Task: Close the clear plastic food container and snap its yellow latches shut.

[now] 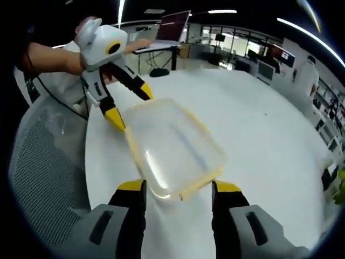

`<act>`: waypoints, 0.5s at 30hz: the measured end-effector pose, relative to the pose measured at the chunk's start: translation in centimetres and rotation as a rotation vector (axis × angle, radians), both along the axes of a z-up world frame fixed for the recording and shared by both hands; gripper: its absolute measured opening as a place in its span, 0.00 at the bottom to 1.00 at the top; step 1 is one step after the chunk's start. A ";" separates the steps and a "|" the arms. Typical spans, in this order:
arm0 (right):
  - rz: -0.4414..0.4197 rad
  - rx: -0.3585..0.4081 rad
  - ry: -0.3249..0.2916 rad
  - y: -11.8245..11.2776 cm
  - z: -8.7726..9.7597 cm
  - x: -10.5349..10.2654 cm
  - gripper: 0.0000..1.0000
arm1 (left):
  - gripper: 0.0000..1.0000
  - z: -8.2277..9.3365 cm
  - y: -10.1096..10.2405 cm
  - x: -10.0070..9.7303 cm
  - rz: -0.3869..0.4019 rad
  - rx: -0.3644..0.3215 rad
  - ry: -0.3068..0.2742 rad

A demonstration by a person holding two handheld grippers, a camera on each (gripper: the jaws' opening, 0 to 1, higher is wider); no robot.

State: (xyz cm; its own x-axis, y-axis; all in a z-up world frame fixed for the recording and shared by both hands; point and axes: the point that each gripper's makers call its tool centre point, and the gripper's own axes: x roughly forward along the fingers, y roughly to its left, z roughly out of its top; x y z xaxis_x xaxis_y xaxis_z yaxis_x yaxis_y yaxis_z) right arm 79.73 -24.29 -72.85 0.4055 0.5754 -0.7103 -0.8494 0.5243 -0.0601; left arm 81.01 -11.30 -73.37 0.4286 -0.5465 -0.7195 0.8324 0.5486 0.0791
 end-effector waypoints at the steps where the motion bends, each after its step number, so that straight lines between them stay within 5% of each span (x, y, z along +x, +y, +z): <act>1: 0.000 -0.002 0.000 0.0 0.0 0.2 0.45 | 0.46 0.0 0.0 0.2 0.000 0.001 0.000; 15: -0.008 -0.024 0.003 0.2 0.0 3.2 0.45 | 0.46 0.0 0.1 3.1 0.005 0.013 0.001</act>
State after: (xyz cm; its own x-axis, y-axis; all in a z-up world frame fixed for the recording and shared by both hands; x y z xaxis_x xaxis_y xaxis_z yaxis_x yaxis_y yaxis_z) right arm 82.91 -24.08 -72.86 0.4078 0.5547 -0.7253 -0.8452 0.5299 -0.0698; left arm 84.15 -11.15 -73.35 0.4301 -0.5351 -0.7271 0.8299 0.5514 0.0852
